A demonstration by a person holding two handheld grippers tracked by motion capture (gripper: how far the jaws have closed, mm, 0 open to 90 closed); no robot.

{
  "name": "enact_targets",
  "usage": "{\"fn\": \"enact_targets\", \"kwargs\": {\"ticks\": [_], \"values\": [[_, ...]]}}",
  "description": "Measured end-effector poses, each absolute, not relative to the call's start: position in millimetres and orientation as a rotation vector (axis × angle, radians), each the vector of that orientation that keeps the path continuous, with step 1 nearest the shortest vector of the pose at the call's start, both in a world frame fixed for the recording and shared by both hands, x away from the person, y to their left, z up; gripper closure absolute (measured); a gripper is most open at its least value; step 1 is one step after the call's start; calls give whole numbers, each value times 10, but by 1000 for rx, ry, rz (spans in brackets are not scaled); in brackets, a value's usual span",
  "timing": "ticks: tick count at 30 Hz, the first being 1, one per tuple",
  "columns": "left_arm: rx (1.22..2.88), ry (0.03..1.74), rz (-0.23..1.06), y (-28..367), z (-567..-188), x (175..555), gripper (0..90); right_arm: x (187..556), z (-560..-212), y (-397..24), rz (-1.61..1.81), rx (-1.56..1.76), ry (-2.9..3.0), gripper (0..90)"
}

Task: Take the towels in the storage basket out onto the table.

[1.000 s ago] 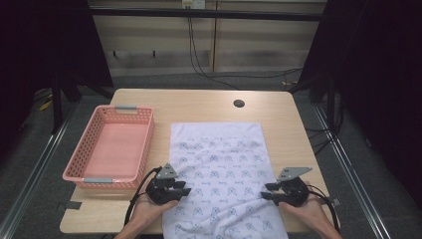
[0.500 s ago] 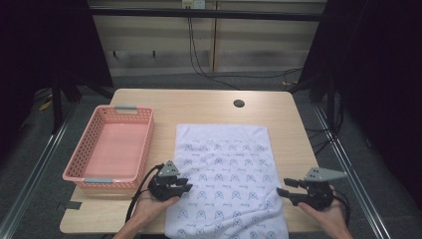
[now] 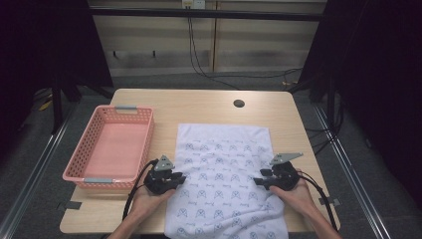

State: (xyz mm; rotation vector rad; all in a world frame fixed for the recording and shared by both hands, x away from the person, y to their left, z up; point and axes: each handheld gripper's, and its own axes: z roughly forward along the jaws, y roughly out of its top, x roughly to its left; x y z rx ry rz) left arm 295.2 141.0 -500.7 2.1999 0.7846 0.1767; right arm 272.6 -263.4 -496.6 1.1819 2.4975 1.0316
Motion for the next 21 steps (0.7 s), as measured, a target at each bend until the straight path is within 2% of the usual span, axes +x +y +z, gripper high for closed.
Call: {"fn": "enact_targets", "kwargs": {"ticks": [7,12,18,21], "values": [[2248,715,132,1351,-4969,2576,746,2348,-4942,-2796,1063,1188,2548,518],[2272,689,75,1452,-4942,2270,746,2131,-4929,-2786,1080,1152,2597,518],[2258,694,-7,1511,-4933,2195,733,2007,-4906,-2754,1090,1159,2653,518],[2226,690,1,1480,-4902,2299,676,2045,-4910,-2764,1111,1158,2632,512]]}}
